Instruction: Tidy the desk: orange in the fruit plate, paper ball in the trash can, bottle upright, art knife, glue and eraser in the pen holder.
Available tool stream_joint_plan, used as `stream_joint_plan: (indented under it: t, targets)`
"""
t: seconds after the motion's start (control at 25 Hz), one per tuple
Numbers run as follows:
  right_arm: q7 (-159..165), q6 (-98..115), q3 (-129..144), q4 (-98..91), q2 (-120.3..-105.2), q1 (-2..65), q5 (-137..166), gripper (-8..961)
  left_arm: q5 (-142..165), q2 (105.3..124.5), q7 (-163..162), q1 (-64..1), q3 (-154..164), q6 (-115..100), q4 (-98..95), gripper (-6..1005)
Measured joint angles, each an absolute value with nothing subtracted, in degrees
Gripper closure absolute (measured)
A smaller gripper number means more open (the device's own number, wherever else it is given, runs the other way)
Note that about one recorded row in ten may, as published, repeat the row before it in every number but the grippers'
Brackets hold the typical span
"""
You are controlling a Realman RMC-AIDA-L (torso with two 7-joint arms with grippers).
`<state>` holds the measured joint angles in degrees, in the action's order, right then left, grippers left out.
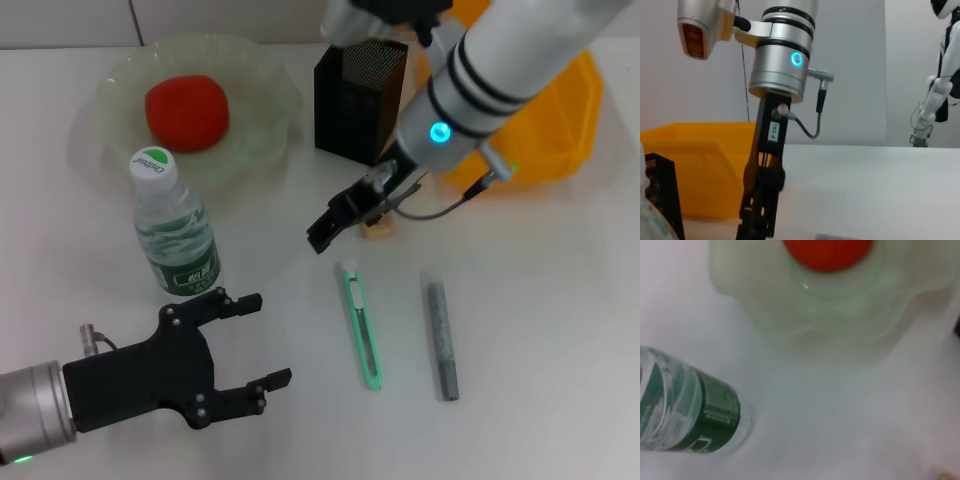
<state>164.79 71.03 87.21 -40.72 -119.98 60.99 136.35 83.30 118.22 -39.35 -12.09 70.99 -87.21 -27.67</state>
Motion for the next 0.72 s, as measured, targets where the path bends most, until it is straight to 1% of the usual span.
stream_joint_plan:
  t: [0.2,0.72]
  targets:
    - [169.02,70.92,94.29,-41.02,-119.98,61.75,133.89,129,83.32,118.37,-39.83,-12.18,70.85,-87.27,-27.64,186]
    - [169.39,74.78,97.26,-41.62,-119.97,63.09,132.87,144,83.03,118.39,-39.98,-11.21,70.75,-87.87,-27.50,186]
